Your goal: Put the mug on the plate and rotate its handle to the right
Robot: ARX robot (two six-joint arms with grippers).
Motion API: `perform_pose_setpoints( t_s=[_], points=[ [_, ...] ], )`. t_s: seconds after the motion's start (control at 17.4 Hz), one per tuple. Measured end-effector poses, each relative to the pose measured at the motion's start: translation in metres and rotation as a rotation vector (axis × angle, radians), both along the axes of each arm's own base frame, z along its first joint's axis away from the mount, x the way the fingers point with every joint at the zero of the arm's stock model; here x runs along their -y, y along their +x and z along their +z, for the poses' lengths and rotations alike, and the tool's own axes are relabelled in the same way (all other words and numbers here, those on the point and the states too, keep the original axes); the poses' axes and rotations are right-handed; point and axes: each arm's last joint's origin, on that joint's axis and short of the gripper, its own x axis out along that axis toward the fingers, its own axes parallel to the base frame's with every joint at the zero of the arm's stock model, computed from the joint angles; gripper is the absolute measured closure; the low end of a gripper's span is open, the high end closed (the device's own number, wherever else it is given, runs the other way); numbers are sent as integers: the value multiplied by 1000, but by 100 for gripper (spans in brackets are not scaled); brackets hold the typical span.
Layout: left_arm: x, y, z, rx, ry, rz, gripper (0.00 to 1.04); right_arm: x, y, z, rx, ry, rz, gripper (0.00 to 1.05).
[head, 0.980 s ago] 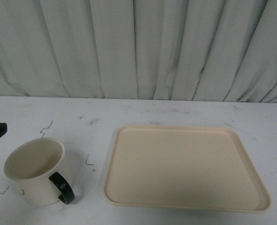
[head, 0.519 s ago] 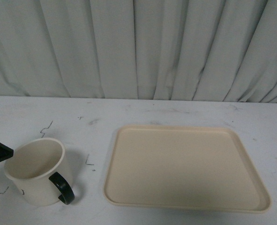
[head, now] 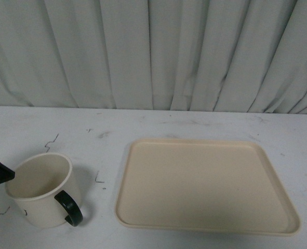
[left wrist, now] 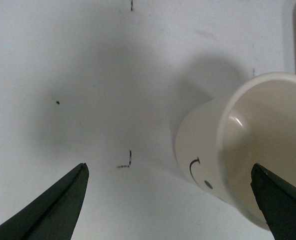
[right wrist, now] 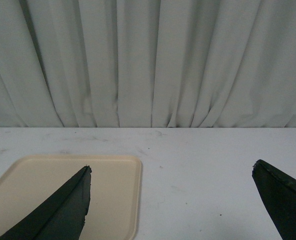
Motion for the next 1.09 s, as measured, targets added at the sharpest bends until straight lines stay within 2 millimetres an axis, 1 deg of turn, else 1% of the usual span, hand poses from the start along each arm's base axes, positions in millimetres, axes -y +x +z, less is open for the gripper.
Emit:
perform_pose_setpoints(
  t_s=[0.12, 0.35, 0.4, 0.58, 0.63, 0.69, 0.75, 0.81, 0.92, 1.04, 1.09],
  points=[
    [10, 5, -2, 20, 34, -39, 7, 0, 0, 0, 0, 0, 0, 6],
    [27, 21, -22, 26, 67, -51, 7, 0, 0, 0, 0, 0, 0, 6],
    [28, 24, -24, 29, 82, -42, 10, 0, 0, 0, 0, 0, 0, 6],
    [31, 27, -27, 19, 72, -26, 43, 0, 0, 0, 0, 0, 0, 6],
    [33, 27, -27, 19, 74, -6, 65, 0, 0, 0, 0, 0, 0, 6],
    [35, 28, -27, 18, 69, 5, 79, 0, 0, 0, 0, 0, 0, 6],
    [36, 27, -26, 17, 67, 2, 92, 0, 0, 0, 0, 0, 0, 6],
    [37, 25, -23, 16, 61, 1, 100, 0, 0, 0, 0, 0, 0, 6],
    [39, 20, -13, 26, 65, -6, 102, 0, 0, 0, 0, 0, 0, 6],
    [44, 12, 16, 94, 75, -19, 102, 0, 0, 0, 0, 0, 0, 6],
    [50, 10, 29, 135, 87, -21, 102, 0, 0, 0, 0, 0, 0, 6]
  ],
)
